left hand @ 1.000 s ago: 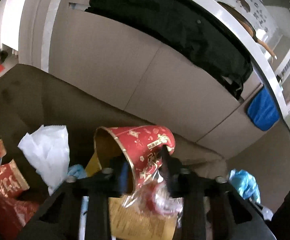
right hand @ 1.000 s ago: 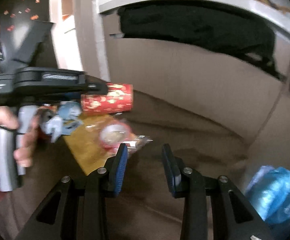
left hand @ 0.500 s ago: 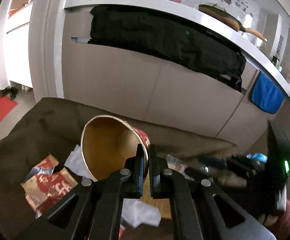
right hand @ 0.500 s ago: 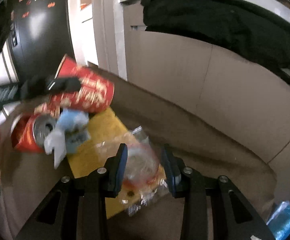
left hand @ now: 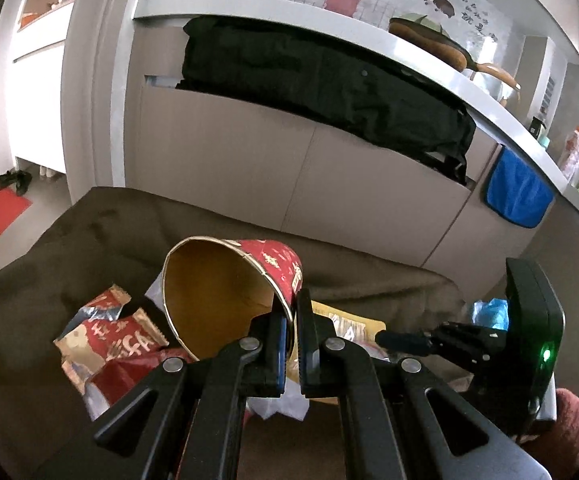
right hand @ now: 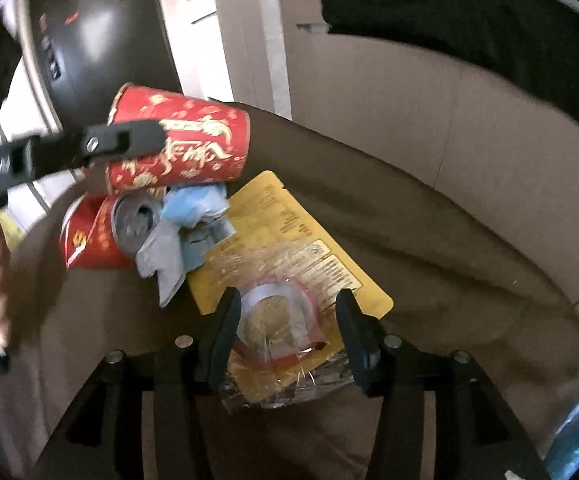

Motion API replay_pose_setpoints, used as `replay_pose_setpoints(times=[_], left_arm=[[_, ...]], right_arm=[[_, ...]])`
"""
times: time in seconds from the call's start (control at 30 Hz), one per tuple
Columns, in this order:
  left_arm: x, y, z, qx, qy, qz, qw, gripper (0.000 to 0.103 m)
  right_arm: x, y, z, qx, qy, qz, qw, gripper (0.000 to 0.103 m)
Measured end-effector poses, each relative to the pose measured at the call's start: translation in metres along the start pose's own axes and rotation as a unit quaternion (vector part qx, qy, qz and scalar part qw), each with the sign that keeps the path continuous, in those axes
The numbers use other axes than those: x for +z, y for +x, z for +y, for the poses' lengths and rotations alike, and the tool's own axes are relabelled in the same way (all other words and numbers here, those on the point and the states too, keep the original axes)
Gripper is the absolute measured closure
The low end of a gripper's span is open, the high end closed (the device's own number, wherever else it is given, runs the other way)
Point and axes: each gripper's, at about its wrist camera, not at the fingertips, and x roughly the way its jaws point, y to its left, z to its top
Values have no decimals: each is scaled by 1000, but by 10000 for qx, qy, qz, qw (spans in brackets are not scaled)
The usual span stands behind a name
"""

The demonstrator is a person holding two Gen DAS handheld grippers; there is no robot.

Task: Collect trash
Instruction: 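Grasp the red paper cup with the left tool while the right tool grasps the tape roll bag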

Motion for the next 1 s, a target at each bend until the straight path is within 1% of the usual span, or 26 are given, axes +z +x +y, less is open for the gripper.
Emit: replay_pose_setpoints(times=[0.07,0.17,0.2,0.23,0.3,0.33,0.43,0.5,0.57,0.6,0.73,0.83,0.9,1.0], left_arm=[[-2,-6,-1,45,27,-31,10000,99],[-4,-13,0,117,38,-49,9999,99],[-4,-15,1,137,30,-44,9999,99],[-6,-18,1,154,22,-39,9999,99],[-9,-24,3,197,43,-49,9998,99],[-11,-27,2,228,74,-60,9997,99],[-18,-34,-3,238,160,-51,9996,99],[-21,-36,-7,205,162,-57,9996,99],[-24,-40,-13,179,210,-79,9996,99],[-25,-41,-17,171,246,-89,9995,99],[-30,-46,-24,81,187,-88,9998,99],[-36,-45,-27,71,167,-18,9998,99],[-42,-43,-30,59,164,79,9998,100],[-47,-43,-38,36,200,123,9997,100]], right_arm=[[-4,-2,8,-13,-64,-6,10000,53],[-8,0,19,256,-106,149,9995,46],[-10,4,26,225,-200,240,9993,45],[-9,8,30,104,-323,267,9991,45],[-13,9,42,-189,-585,213,9979,45],[-14,8,45,-264,-605,183,9977,46],[-18,4,45,-289,-456,116,9985,52],[-21,-4,41,-365,-264,51,9990,53],[-27,-12,37,-577,-132,-40,9982,55],[-32,-19,33,-767,-25,-75,9970,55],[-49,-40,13,-988,370,-135,9943,55],[-62,-55,3,-975,606,-126,9933,55],[-71,-66,3,-1004,627,-173,9928,55],[-71,-71,1,-1023,676,-229,9922,55]])
